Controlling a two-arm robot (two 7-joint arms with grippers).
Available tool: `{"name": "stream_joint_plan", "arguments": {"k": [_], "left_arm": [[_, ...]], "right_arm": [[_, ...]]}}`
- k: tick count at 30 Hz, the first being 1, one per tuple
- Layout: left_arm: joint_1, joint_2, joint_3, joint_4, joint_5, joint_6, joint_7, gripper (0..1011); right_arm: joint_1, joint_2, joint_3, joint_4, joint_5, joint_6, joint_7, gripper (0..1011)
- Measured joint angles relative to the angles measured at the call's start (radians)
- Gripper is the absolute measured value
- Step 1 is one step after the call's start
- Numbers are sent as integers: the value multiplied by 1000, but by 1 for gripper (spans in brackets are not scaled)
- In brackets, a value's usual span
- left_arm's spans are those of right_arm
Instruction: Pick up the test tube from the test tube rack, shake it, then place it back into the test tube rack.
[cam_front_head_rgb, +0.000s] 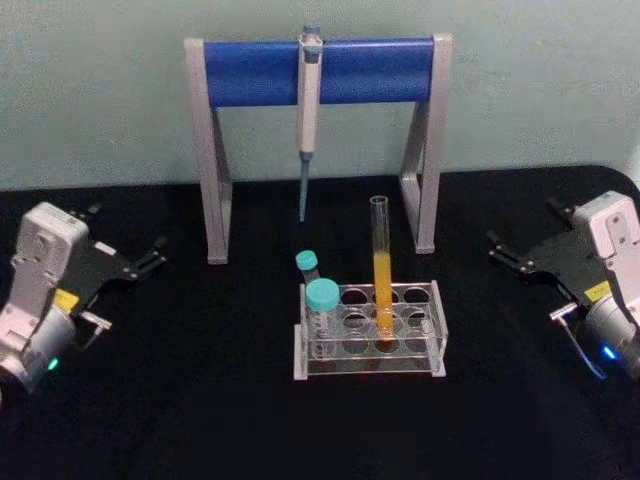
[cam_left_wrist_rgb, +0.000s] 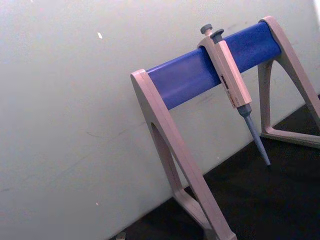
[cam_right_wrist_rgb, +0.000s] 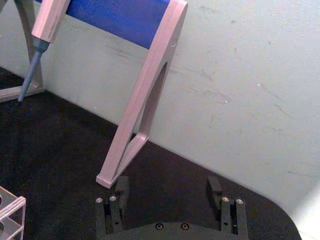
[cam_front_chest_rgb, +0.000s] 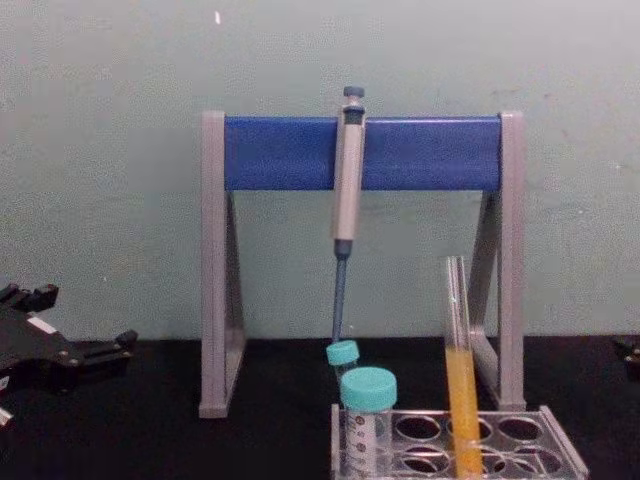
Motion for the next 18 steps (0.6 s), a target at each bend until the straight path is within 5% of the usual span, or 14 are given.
{"name": "stream_joint_plan", "arguments": {"k": [18], "left_arm": [[0,0,0,0,0,0,0,1001]], "right_arm": [[-7,-3,9,-7,0,0,8,1000]]}}
